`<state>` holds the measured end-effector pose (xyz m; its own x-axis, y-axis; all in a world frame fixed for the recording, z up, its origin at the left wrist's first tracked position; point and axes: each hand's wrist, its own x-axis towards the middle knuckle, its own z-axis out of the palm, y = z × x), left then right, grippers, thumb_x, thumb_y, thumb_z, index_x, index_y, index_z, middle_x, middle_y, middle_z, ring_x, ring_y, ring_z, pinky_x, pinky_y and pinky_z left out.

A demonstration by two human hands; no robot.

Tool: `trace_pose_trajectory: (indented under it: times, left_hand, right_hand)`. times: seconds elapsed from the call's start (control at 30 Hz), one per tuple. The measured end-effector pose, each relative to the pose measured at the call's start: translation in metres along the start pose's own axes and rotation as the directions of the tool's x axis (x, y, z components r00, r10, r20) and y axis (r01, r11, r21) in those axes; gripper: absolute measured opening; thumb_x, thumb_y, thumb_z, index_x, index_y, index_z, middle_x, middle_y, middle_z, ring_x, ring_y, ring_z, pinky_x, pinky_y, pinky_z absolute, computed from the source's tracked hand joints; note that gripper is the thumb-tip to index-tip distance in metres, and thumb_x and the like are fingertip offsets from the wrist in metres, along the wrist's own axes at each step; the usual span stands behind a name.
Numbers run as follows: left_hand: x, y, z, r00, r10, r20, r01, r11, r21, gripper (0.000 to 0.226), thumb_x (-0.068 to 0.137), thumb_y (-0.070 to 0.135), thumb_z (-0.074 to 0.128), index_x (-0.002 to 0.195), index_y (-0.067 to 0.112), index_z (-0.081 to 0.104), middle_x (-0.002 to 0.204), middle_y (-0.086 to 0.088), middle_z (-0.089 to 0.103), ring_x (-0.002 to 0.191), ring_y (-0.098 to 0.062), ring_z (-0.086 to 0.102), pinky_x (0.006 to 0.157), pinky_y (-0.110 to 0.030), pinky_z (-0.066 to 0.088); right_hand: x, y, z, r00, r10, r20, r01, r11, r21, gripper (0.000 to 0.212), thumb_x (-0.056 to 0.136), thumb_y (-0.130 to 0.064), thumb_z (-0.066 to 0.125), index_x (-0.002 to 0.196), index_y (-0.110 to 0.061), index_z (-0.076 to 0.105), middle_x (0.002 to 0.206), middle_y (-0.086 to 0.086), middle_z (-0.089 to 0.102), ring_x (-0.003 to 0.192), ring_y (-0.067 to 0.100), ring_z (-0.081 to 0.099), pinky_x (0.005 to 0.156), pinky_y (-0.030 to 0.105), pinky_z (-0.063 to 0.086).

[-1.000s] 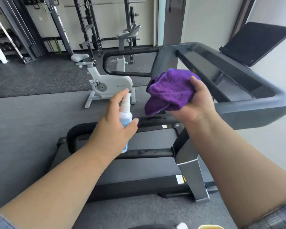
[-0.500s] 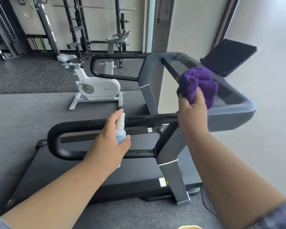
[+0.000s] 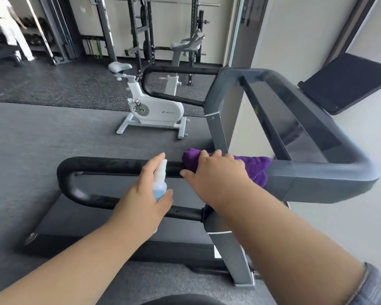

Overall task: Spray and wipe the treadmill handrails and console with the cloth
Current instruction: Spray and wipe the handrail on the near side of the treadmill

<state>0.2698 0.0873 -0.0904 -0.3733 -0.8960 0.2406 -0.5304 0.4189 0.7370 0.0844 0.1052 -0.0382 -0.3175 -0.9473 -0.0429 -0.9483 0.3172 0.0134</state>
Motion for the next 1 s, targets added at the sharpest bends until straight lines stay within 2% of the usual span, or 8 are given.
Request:
trace_pose_trajectory:
  times: [0.1, 0.23, 0.33, 0.47, 0.63, 0.73, 0.9, 1.0]
  left_hand:
    - [-0.003, 0.002, -0.001, 0.999, -0.037, -0.033, 0.037, 0.999, 0.007, 0.077, 0.089, 0.042, 0.063, 0.126, 0.084, 0.01, 0.096, 0.026, 0.057, 0.068, -0.007, 0.063, 0.057, -0.024, 0.05]
    - [-0.014, 0.0, 0.001, 0.994, -0.074, -0.082, 0.071, 0.997, -0.036, 0.071, 0.085, 0.046, 0.06, 0.128, 0.082, 0.016, 0.094, 0.017, 0.064, 0.07, -0.007, 0.064, 0.053, -0.025, 0.051]
    - [-0.028, -0.008, 0.003, 0.989, -0.108, -0.099, 0.097, 0.99, -0.106, 0.069, 0.084, 0.045, 0.06, 0.132, 0.078, 0.023, 0.112, 0.012, 0.064, 0.075, -0.008, 0.065, 0.05, -0.02, 0.053]
    - [-0.038, -0.021, 0.001, 0.977, -0.147, -0.157, 0.134, 0.987, -0.092, 0.07, 0.083, 0.047, 0.061, 0.131, 0.08, 0.021, 0.126, 0.011, 0.061, 0.1, 0.003, 0.06, 0.064, 0.0, 0.044]
    - [-0.043, -0.03, -0.008, 0.965, -0.174, -0.196, 0.171, 0.985, -0.031, 0.073, 0.084, 0.048, 0.062, 0.136, 0.076, 0.019, 0.129, 0.015, 0.06, 0.105, -0.002, 0.06, 0.082, -0.014, 0.044]
    - [-0.043, -0.03, -0.011, 0.964, -0.163, -0.21, 0.165, 0.986, -0.009, 0.073, 0.084, 0.047, 0.061, 0.134, 0.077, 0.017, 0.133, 0.014, 0.059, 0.109, -0.006, 0.06, 0.088, -0.022, 0.045]
    - [-0.039, -0.026, -0.011, 0.966, -0.15, -0.209, 0.152, 0.988, -0.003, 0.075, 0.086, 0.041, 0.064, 0.134, 0.078, 0.019, 0.134, 0.009, 0.06, 0.115, -0.011, 0.06, 0.098, -0.032, 0.048]
    - [-0.036, -0.032, -0.013, 0.965, -0.147, -0.219, 0.149, 0.989, -0.003, 0.074, 0.084, 0.043, 0.064, 0.132, 0.079, 0.02, 0.13, 0.011, 0.061, 0.112, -0.004, 0.06, 0.09, -0.019, 0.046]
  right_hand:
    - [0.014, 0.05, -0.027, 0.982, -0.189, -0.014, 0.189, 0.975, 0.116, 0.078, 0.079, -0.083, 0.036, 0.142, -0.037, 0.046, 0.138, 0.0, 0.053, 0.125, 0.03, 0.049, 0.1, 0.046, 0.045]
    - [0.036, 0.085, -0.019, 0.903, -0.405, 0.145, 0.408, 0.913, 0.011, 0.098, 0.067, -0.089, 0.046, 0.151, -0.053, 0.011, 0.148, -0.011, 0.046, 0.131, 0.025, 0.047, 0.105, 0.045, 0.042]
    - [0.042, 0.084, 0.012, 0.906, -0.423, 0.019, 0.423, 0.904, -0.065, 0.096, 0.067, -0.091, 0.037, 0.149, -0.048, 0.012, 0.118, -0.01, 0.062, 0.101, 0.023, 0.063, 0.081, 0.041, 0.053]
    - [0.043, 0.064, 0.026, 0.866, -0.477, -0.15, 0.457, 0.877, -0.151, 0.095, 0.071, -0.092, 0.027, 0.148, -0.037, 0.021, 0.109, -0.006, 0.064, 0.092, 0.024, 0.065, 0.069, 0.036, 0.05]
    - [0.047, 0.015, 0.029, 0.856, -0.486, -0.177, 0.469, 0.874, -0.13, 0.083, 0.079, -0.085, 0.038, 0.14, -0.029, 0.038, 0.114, 0.0, 0.061, 0.093, 0.027, 0.064, 0.074, 0.04, 0.055]
    - [0.055, -0.036, 0.031, 0.848, -0.506, -0.158, 0.498, 0.863, -0.088, 0.078, 0.084, -0.077, 0.049, 0.137, -0.02, 0.042, 0.137, 0.004, 0.045, 0.102, 0.031, 0.06, 0.076, 0.043, 0.054]
    - [0.063, -0.073, 0.042, 0.781, -0.583, -0.224, 0.579, 0.81, -0.088, 0.089, 0.092, -0.068, 0.048, 0.158, -0.032, 0.001, 0.133, 0.003, 0.049, 0.101, 0.03, 0.057, 0.066, 0.037, 0.044]
    - [0.062, -0.055, 0.043, 0.777, -0.589, -0.223, 0.588, 0.805, -0.079, 0.079, 0.093, -0.068, 0.044, 0.155, -0.045, 0.0, 0.128, 0.002, 0.051, 0.1, 0.03, 0.056, 0.068, 0.039, 0.045]
